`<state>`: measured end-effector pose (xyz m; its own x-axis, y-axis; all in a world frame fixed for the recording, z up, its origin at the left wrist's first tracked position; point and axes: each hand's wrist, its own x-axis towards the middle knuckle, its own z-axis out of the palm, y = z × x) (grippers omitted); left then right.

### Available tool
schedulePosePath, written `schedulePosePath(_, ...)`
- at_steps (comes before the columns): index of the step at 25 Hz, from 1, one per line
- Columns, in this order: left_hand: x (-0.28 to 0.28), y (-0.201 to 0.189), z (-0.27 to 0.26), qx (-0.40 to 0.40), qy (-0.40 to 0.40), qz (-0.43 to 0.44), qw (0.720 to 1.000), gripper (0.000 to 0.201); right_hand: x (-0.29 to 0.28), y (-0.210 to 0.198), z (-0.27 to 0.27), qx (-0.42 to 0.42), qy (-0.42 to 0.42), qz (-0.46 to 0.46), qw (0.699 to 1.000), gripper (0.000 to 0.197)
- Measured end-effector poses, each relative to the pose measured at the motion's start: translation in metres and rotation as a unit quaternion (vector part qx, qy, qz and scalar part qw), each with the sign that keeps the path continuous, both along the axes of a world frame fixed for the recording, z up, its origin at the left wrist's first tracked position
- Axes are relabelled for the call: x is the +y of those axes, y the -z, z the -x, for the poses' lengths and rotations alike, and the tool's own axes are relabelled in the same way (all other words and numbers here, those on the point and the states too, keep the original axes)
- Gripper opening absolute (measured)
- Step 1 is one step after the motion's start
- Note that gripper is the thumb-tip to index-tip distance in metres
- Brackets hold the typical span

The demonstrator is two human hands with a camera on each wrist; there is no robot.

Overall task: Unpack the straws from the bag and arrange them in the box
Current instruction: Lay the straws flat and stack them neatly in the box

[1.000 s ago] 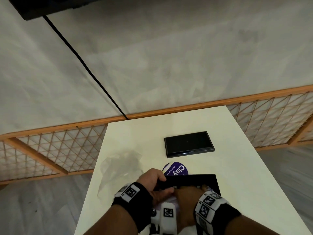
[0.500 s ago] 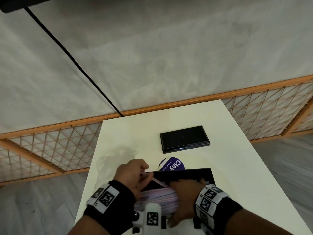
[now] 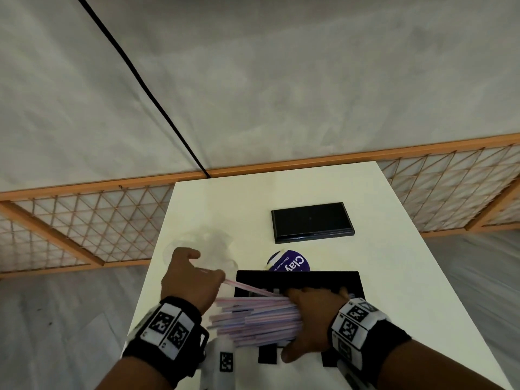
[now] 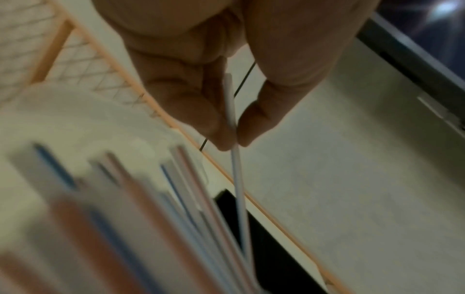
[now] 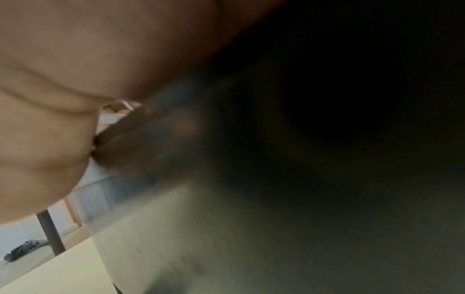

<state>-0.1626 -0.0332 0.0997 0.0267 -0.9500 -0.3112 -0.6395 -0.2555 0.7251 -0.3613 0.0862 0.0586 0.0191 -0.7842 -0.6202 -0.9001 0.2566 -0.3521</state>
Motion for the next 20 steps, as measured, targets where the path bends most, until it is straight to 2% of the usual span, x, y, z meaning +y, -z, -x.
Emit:
schedulePosePath(2, 0.001, 0.000, -0.004, -0.083, 0.120, 0.044, 0.988, 0.016, -0.001, -0.001, 0.000, 0.013, 0.005, -0.005, 1.000, 0.110)
schedulePosePath(3, 0.003, 0.003, -0.005, -0.082, 0.161, 0.039, 0.983, 0.003, -0.002, -0.001, -0.002, 0.017, 0.007, -0.007, 1.000, 0.111)
schedulePosePath(4, 0.004, 0.008, -0.005, -0.068, 0.185, 0.018, 0.980, 0.011, -0.003, -0.001, -0.003, 0.016, 0.008, -0.010, 1.000, 0.112)
schedulePosePath(6, 0.007, 0.022, -0.004, -0.012, 0.170, -0.032, 0.985, 0.020, -0.005, -0.004, -0.008, 0.017, 0.005, -0.021, 1.000, 0.112)
schedulePosePath(8, 0.011, 0.034, -0.004, 0.015, 0.152, -0.048, 0.987, 0.025, -0.008, -0.007, -0.012, 0.024, 0.007, -0.028, 0.999, 0.106)
schedulePosePath(13, 0.021, 0.050, 0.002, 0.023, 0.186, -0.021, 0.982, 0.035, -0.014, -0.006, -0.025, 0.036, 0.029, -0.013, 0.999, 0.096)
schedulePosePath(17, 0.020, 0.052, 0.006, -0.005, 0.193, 0.065, 0.979, 0.023, -0.017, -0.008, -0.032, 0.072, 0.034, -0.026, 0.996, 0.098)
schedulePosePath(18, 0.019, 0.051, 0.005, 0.022, 0.185, 0.058, 0.981, 0.024, -0.017, -0.009, -0.031, 0.088, 0.035, -0.030, 0.995, 0.103)
schedulePosePath(20, 0.019, 0.049, 0.004, 0.109, 0.176, -0.023, 0.978, 0.031, -0.017, -0.010, -0.033, 0.099, 0.041, -0.030, 0.994, 0.109)
